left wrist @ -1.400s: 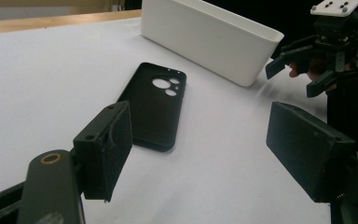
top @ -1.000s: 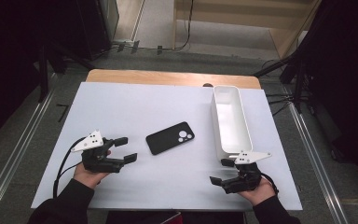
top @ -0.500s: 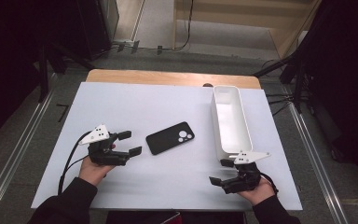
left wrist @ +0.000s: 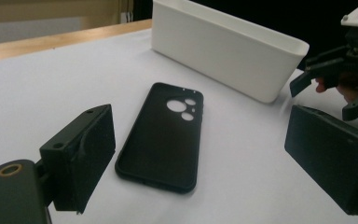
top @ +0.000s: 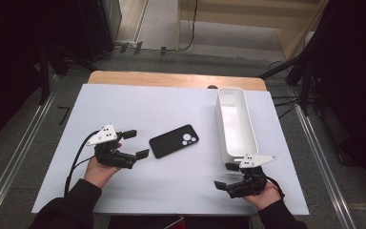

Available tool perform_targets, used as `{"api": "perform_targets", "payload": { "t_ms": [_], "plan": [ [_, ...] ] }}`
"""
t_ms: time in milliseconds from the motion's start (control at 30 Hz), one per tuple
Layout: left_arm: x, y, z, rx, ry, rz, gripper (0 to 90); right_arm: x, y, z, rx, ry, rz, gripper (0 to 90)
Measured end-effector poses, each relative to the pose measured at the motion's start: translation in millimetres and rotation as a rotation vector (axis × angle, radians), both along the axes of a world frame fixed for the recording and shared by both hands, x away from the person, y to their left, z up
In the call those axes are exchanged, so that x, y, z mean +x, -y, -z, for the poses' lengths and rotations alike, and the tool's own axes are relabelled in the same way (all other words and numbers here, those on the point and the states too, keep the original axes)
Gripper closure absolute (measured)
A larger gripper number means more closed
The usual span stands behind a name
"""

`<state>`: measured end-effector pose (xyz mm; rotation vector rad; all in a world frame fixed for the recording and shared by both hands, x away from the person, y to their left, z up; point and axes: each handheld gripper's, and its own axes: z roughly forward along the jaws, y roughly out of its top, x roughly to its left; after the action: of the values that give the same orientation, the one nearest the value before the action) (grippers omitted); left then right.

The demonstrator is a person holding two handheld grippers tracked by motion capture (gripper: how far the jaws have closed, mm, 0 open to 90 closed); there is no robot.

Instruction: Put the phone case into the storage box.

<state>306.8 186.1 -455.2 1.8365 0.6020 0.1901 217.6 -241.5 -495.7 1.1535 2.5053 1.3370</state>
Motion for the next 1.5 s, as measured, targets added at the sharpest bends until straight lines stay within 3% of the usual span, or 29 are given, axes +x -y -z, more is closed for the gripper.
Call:
{"api": "perform_targets", "payload": {
  "t_ms": [100,233,367,600,1133,1500],
  "plan": [
    [1.5,5.4,-1.0,0.006,-0.001,0.011,0.0,0.0,-0.1,0.1,0.000,0.001,-0.001,13.1],
    [5.6,9.2,-1.5,0.003,-0.002,0.033,0.0,-0.3,-0.1,-0.2,0.001,0.000,-0.001,13.1],
    [10.1,11.7,-3.0,-0.030,0.001,0.033,0.0,-0.2,0.2,-0.3,0.001,0.002,-0.001,13.1],
    [14.8,19.5,-4.0,-0.005,0.022,0.031,0.0,-0.4,0.3,-0.4,0.005,-0.005,0.002,13.1],
    [34.5,42.0,-6.6,-0.028,0.023,0.055,0.0,-0.3,0.5,-0.3,0.008,-0.006,0.001,13.1],
    [45.6,59.8,-6.4,-0.014,0.047,0.068,0.0,-0.3,0.5,-0.4,0.009,-0.006,0.001,13.1]
  ]
}}
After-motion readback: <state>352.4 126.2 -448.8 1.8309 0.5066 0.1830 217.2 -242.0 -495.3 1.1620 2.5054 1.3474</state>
